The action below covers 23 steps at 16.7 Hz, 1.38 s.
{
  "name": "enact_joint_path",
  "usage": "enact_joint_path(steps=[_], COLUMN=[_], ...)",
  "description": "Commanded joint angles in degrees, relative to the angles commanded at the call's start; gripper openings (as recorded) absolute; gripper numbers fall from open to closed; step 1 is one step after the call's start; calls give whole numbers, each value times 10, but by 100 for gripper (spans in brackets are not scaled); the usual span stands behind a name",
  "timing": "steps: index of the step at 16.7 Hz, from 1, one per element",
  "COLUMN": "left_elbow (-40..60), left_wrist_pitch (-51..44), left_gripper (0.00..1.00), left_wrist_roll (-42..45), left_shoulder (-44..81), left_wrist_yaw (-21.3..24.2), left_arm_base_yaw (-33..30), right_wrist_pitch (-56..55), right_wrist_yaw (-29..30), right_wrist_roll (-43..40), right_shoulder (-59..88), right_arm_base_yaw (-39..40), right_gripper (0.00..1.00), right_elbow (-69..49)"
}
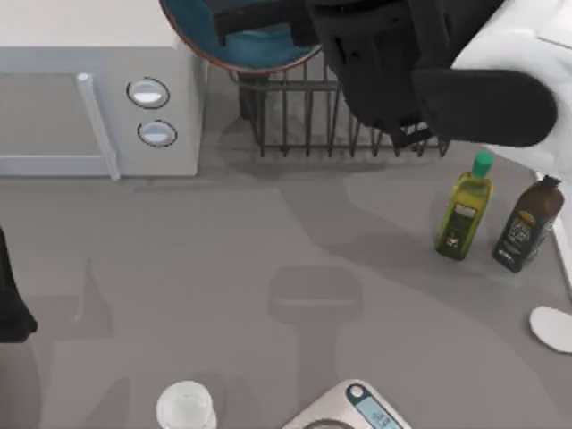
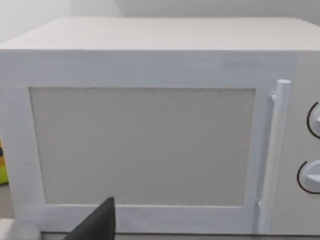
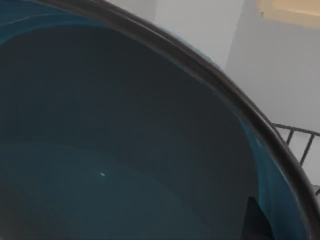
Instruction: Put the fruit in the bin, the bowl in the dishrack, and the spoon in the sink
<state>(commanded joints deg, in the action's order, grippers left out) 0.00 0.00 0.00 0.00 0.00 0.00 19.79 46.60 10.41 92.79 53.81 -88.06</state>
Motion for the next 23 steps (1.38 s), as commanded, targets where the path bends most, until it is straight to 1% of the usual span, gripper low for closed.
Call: enact_joint_path(steps=[3, 5, 7, 11, 14, 17, 19, 23], left_elbow=[0, 0, 0, 0, 0, 0, 0, 0], left_wrist_pitch=[0, 0, 0, 0, 0, 0, 0, 0], left_gripper=[100, 100, 100, 100, 100, 100, 100, 100], left_wrist_roll=[0, 0, 0, 0, 0, 0, 0, 0], left_shoulder=[0, 0, 0, 0, 0, 0, 0, 0], left_wrist_yaw=[0, 0, 0, 0, 0, 0, 0, 0], left_arm_base_yaw=[0, 0, 0, 0, 0, 0, 0, 0], right_wrist_pitch=[-112, -159, -182, -184, -192, -248, -315, -487], right_wrist_yaw=[85, 122, 140, 142, 135, 99, 65, -12], right_wrist_roll=[-50, -73, -85, -86, -86, -88, -90, -92], right_shoulder=[-55, -83, -100, -102, -92, -38, 20, 147], right_arm_base_yaw=[33, 49, 56, 56, 50, 24, -10, -97], right_gripper=[0, 0, 0, 0, 0, 0, 0, 0], right_elbow=[31, 46, 56, 57, 55, 61, 68, 89])
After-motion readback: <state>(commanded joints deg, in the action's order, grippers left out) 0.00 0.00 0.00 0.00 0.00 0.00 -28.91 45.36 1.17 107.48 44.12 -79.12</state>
